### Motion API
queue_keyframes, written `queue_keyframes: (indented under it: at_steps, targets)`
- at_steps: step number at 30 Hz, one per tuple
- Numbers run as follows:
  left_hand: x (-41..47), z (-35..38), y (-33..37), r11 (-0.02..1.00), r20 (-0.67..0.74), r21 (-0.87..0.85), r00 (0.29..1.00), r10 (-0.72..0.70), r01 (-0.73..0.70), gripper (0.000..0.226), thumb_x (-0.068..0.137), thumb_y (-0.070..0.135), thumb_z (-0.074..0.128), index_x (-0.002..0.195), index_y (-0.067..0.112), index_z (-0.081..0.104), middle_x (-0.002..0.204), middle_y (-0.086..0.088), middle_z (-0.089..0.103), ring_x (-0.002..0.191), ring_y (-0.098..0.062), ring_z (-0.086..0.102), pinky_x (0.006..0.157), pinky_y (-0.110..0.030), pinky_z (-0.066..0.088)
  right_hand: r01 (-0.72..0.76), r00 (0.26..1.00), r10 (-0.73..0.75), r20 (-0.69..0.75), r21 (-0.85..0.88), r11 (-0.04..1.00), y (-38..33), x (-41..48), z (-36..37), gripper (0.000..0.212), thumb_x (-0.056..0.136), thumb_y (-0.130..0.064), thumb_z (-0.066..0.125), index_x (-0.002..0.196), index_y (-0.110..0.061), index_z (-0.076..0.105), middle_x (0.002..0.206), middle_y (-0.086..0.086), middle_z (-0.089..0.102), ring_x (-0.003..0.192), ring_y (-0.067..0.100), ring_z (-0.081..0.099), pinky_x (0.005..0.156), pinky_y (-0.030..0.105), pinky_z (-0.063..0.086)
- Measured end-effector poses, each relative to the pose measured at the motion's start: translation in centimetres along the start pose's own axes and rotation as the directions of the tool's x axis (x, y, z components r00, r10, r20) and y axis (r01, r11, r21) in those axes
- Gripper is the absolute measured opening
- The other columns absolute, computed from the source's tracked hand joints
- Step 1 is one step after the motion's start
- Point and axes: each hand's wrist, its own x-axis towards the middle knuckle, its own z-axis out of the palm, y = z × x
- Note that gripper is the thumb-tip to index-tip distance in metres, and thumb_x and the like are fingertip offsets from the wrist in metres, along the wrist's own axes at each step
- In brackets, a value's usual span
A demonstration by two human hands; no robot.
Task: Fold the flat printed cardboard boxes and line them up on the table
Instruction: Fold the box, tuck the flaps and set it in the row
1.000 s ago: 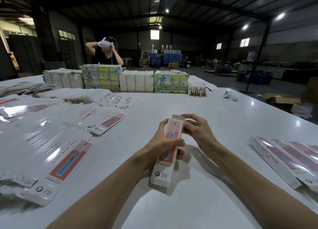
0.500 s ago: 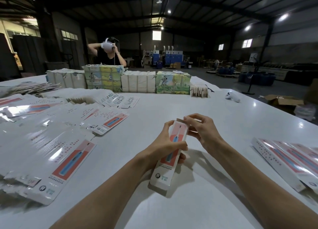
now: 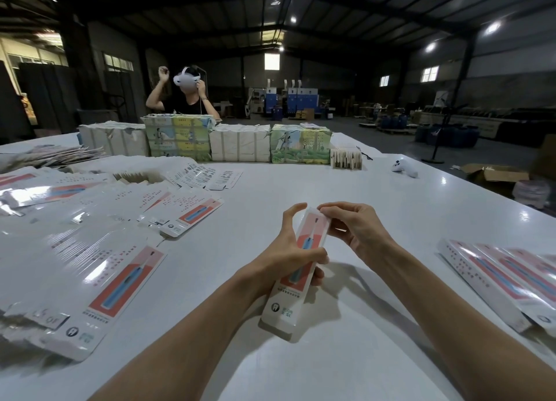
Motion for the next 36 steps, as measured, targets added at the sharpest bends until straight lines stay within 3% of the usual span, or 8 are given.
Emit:
queue_keyframes:
  at_steps: [4,9,13,21,28,33,36]
  targets:
    - [-0.3,-0.1,0.2,1.0,0.016,-0.021,1.0,0.022,-0.022,0.098,0.08,0.018,0.085,0.134,0.072,0.024,0.119,-0.018,0.055,0.068,-0.03,0.076,0.061,-0.033,0.062,-0.012,0.998,0.01,0.064,0.034,0.999,-0.1,-0.1,0.0,0.015,0.096,-0.006,0.07,0.103,0.003,0.079,0.105,0.021,0.077,0.098,0.029,0.077,0.076,0.035,0.063]
    - [-0.1,-0.2,-0.1,1.0,-0.018,-0.016,1.0,0.025,-0.025,0.091,0.084,0.018,0.083,0.142,0.057,0.023,0.119,-0.015,0.055,0.07,-0.027,0.076,0.065,-0.034,0.063,-0.006,0.994,0.004,0.111,0.016,1.0,0.0,-0.4,0.4,0.02,0.099,-0.006,0.064,0.112,-0.001,0.078,0.111,0.017,0.077,0.106,0.028,0.075,0.084,0.034,0.063]
    - [0.2,-0.3,-0.2,0.998,-0.088,-0.053,0.996,0.016,-0.02,0.089,0.087,0.017,0.082,0.144,0.053,0.024,0.118,-0.013,0.058,0.07,-0.027,0.076,0.067,-0.037,0.064,0.072,0.996,-0.069,0.056,-0.057,0.996,0.6,-0.8,1.5,0.02,0.099,-0.01,0.069,0.118,-0.005,0.072,0.109,0.014,0.077,0.104,0.027,0.076,0.089,0.039,0.063]
    - [-0.5,-0.6,0.1,0.981,-0.03,-0.185,0.997,-0.065,0.058,0.092,0.083,0.019,0.086,0.144,0.052,0.025,0.117,-0.021,0.063,0.076,-0.032,0.077,0.066,-0.037,0.063,0.15,0.988,-0.146,0.048,-0.114,0.982,1.0,-1.1,1.4,0.018,0.096,-0.013,0.073,0.112,-0.003,0.074,0.105,0.012,0.079,0.101,0.029,0.077,0.086,0.04,0.065]
    - [-0.7,-0.3,0.1,0.979,-0.031,-0.188,0.996,-0.082,0.075,0.092,0.082,0.024,0.088,0.143,0.053,0.025,0.116,-0.017,0.064,0.077,-0.031,0.079,0.064,-0.035,0.063,0.136,0.99,-0.131,0.05,-0.115,0.984,1.3,-0.8,1.1,0.015,0.096,-0.012,0.073,0.106,-0.001,0.077,0.102,0.015,0.079,0.099,0.032,0.078,0.089,0.044,0.063]
    - [-0.6,-0.2,0.0,0.964,-0.066,-0.255,0.994,-0.092,0.072,0.093,0.077,0.03,0.092,0.14,0.059,0.029,0.119,-0.017,0.064,0.079,-0.032,0.078,0.067,-0.037,0.063,0.156,0.987,-0.15,0.054,-0.125,0.98,1.7,-0.6,1.4,0.015,0.101,-0.015,0.069,0.111,-0.005,0.074,0.103,0.008,0.08,0.101,0.029,0.077,0.087,0.038,0.064]
    - [-0.4,0.4,0.5,0.924,-0.151,-0.383,0.985,-0.077,0.014,0.088,0.084,0.031,0.086,0.147,0.05,0.027,0.123,-0.018,0.063,0.087,-0.031,0.077,0.073,-0.042,0.064,0.192,0.981,-0.186,0.049,-0.263,0.945,1.9,-0.6,2.0,0.032,0.104,-0.026,0.064,0.132,-0.01,0.064,0.118,0.004,0.075,0.105,0.023,0.075,0.082,0.028,0.063]
